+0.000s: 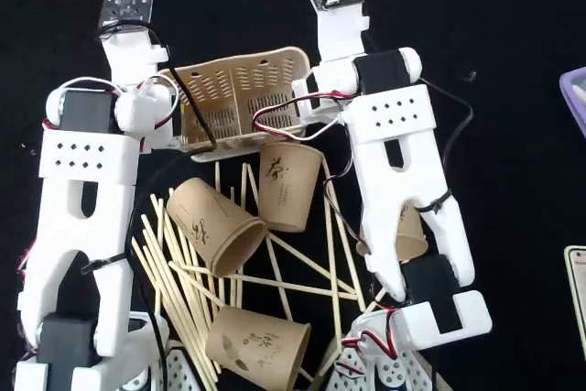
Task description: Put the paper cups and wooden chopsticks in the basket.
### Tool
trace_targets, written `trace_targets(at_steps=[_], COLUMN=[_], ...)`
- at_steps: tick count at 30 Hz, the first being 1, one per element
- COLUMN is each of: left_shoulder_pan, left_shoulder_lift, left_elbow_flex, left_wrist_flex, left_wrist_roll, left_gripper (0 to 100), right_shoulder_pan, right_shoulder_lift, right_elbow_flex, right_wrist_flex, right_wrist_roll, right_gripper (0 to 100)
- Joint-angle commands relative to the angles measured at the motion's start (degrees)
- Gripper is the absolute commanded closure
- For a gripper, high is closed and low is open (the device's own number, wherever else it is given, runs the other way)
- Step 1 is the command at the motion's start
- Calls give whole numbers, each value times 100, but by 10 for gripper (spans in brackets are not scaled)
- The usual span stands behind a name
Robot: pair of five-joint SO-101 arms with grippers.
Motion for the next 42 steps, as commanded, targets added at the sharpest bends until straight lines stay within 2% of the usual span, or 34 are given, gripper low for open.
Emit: trace_targets(at_steps=[1,6,8,12,19,28,31,38,42], left_shoulder_pan=[-593,-629,-629,-646,-822,-787,-778,-778,-690], left_shoulder_lift=[-114,-114,-114,-114,-132,-255,-255,-325,-325], left_elbow_flex=[-505,-119,-13,22,22,-242,31,1033,1068], left_wrist_flex=[273,-431,-721,-1204,-2127,-2154,-2207,-3209,-3244], left_wrist_roll=[-211,-202,-193,-185,-185,-185,-185,-185,-176], left_gripper=[970,966,937,811,791,791,791,787,785], right_shoulder_pan=[149,132,132,70,70,-53,-88,-79,-97], right_shoulder_lift=[-541,-488,-488,-514,-549,-752,-752,-769,-778], right_elbow_flex=[-127,13,110,101,48,-945,-716,523,664], right_wrist_flex=[35,-281,-422,-756,-1916,-1565,-1451,-2198,-2330], right_wrist_roll=[-18,18,18,26,26,18,18,18,18], right_gripper=[987,968,891,759,755,756,756,757,755])
